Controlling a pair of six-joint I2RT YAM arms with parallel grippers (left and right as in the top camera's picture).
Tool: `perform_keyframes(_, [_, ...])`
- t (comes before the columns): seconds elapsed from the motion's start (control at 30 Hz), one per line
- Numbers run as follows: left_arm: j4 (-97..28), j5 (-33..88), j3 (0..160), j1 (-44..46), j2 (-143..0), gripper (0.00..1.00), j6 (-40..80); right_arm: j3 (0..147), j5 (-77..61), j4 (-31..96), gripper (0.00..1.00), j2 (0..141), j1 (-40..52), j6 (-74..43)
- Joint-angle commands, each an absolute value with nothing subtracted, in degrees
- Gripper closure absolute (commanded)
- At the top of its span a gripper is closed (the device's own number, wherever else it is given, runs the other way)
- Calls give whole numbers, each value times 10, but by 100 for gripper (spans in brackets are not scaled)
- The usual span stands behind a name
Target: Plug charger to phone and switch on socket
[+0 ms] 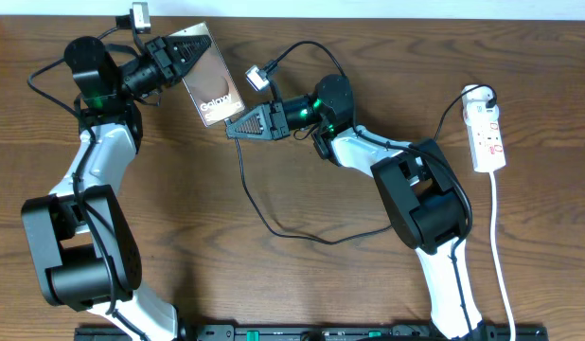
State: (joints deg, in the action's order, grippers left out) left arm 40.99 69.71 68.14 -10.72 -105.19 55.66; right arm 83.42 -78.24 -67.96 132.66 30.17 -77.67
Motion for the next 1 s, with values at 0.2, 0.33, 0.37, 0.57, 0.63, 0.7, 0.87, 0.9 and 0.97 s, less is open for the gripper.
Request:
perform_keyframes(0.2, [413, 759, 685, -101, -1040, 93, 550, 844, -704, -686, 99, 1321, 297, -777])
perform_keyframes(0.33, [413, 759, 685, -101, -1040, 93, 546, 844, -704, -686, 99, 1321, 297, -778])
perform_keyframes(0.37, [413, 759, 685, -101, -1040, 93, 546, 844, -704, -686, 99, 1321, 297, -778])
perform_keyframes(0.57, [413, 759, 685, -101, -1040, 93, 546, 844, -702, -686, 99, 1321, 296, -778])
perform_keyframes(0.63, [413, 759, 685, -102, -1040, 93, 546, 844, -702, -686, 99, 1321, 296, -778])
perform_keyframes(0.7, [413, 758, 685, -102, -1040, 93, 544, 844, -702, -686, 89, 1321, 296, -778])
perform_keyframes(0.87, [413, 754, 685, -102, -1040, 93, 540, 844, -710, -686, 69, 1321, 296, -778])
perform_keyframes(0.9, [413, 754, 685, -102, -1040, 93, 538, 844, -712, -686, 66, 1321, 296, -778])
perform_keyframes(0.97, [413, 754, 685, -102, -1040, 92, 538, 844, -713, -686, 59, 1321, 296, -778])
